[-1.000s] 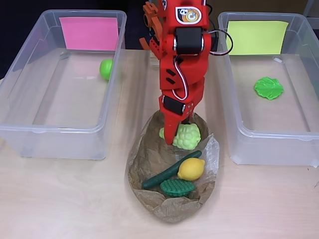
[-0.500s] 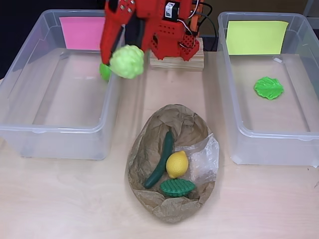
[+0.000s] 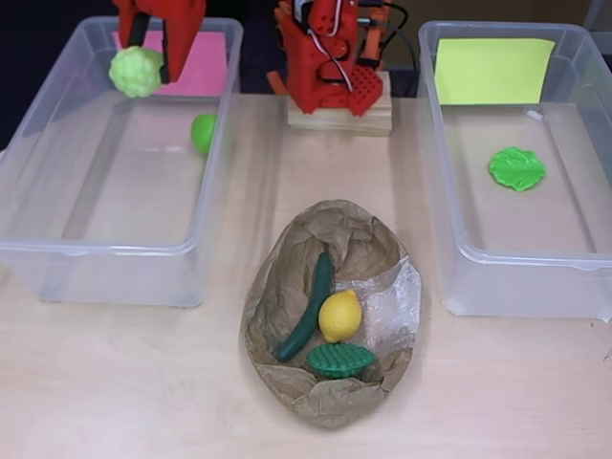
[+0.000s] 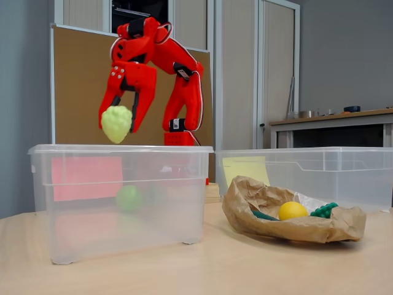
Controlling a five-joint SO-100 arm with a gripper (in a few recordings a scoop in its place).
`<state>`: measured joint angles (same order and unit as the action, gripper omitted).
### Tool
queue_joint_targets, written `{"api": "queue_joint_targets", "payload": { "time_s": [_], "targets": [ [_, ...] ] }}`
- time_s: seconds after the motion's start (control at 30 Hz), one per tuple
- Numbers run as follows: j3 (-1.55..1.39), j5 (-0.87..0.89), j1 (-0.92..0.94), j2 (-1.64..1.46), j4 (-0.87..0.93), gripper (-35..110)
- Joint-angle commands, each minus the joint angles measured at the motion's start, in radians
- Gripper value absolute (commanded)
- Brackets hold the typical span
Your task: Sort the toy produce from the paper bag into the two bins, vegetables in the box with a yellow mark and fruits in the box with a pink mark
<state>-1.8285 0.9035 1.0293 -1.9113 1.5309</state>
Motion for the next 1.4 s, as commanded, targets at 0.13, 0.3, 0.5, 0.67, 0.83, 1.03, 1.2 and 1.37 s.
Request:
{"api": "queue_joint_targets", "payload": {
  "time_s": [0.13,0.3,0.5,0.67,0.83,1.03,1.2,1.37],
  "targets": [
    [-0.087,0.097,0.170,0.201,-0.204,31],
    [-0.089,0.138,0.184,0.376,-0.272,45],
    [-0.008,0.083,0.172,0.462,-0.288,55],
    [0.064,-0.044,0.071,0.296,-0.222,52],
    [0.127,-0.170,-0.104,0.081,-0.141,50],
    [0.179,-0.239,-0.411,-0.011,-0.046,49],
    [0.204,-0.221,-0.675,0.011,-0.037,49],
    [0.210,-0.232,-0.876,0.018,-0.117,48]
  ]
}}
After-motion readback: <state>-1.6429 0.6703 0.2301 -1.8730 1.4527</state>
